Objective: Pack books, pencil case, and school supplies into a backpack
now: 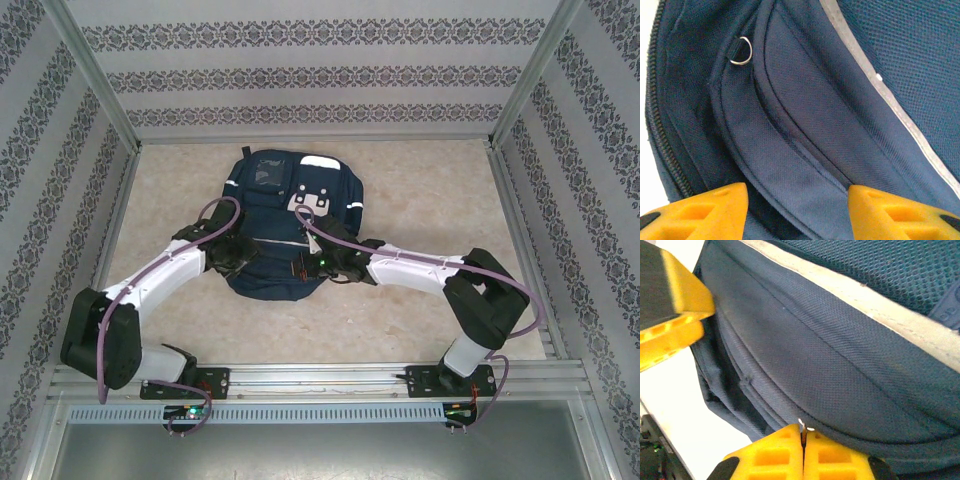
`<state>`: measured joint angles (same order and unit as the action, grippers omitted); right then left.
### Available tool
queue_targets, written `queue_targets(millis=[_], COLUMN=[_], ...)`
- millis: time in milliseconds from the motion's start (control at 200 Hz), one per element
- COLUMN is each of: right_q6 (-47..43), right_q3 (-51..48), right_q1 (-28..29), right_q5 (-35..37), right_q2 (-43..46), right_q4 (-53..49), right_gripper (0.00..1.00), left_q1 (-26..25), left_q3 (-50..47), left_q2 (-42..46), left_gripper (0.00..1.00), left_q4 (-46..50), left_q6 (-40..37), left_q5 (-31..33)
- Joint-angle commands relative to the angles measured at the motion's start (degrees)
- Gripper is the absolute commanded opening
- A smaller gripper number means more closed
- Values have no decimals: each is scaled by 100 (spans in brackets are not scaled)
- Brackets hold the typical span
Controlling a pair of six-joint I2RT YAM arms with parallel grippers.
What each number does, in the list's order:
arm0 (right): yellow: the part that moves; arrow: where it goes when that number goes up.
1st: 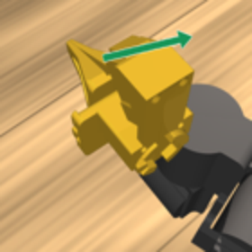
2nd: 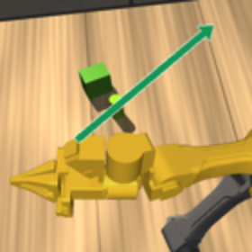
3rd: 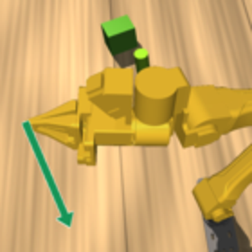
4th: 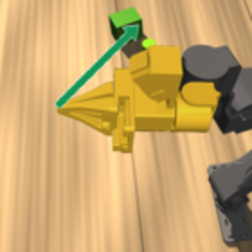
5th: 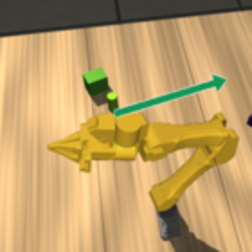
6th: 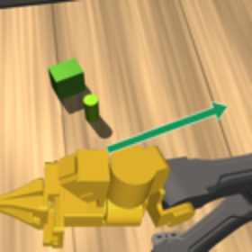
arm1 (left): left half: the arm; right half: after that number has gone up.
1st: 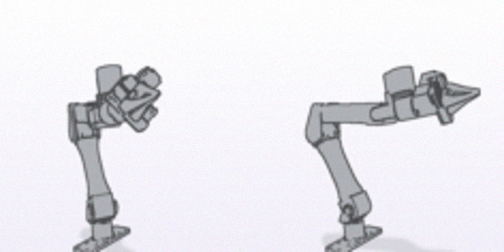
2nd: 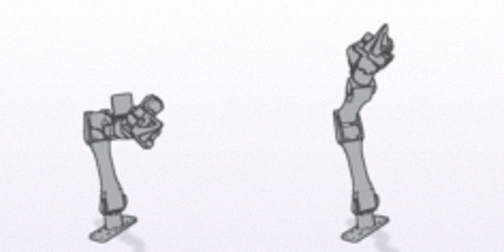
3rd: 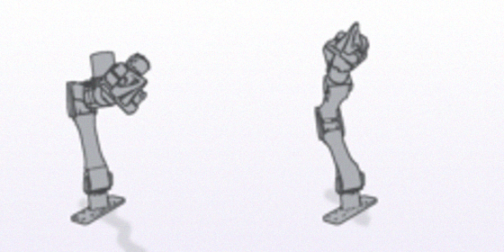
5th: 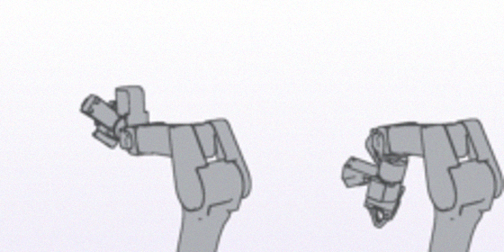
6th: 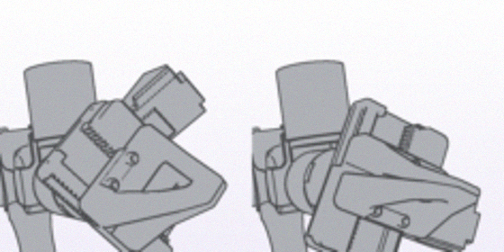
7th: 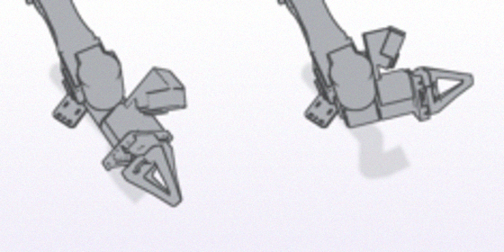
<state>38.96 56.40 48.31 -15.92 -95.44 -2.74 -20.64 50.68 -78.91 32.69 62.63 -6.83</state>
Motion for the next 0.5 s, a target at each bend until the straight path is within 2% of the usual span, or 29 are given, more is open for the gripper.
queue_targets(millis=[0, 370, 495], right_q6=[162, 286, 266], right_q3=[11, 132, 135], right_q1=[221, 490, 495], right_q5=[-321, -385, -446], right_q2=[-118, -449, -424], right_q4=[476, 512, 465], right_gripper=[0, 0, 0], left_q1=[-210, -592, -930], left_q3=[71, -103, -93], left_q2=[-150, -142, -110], left_gripper=[55, 55, 49], left_q4=[-542, -644, -720], left_q6=[616, 1473, 1603], left_q5=[244, 717, 1358])
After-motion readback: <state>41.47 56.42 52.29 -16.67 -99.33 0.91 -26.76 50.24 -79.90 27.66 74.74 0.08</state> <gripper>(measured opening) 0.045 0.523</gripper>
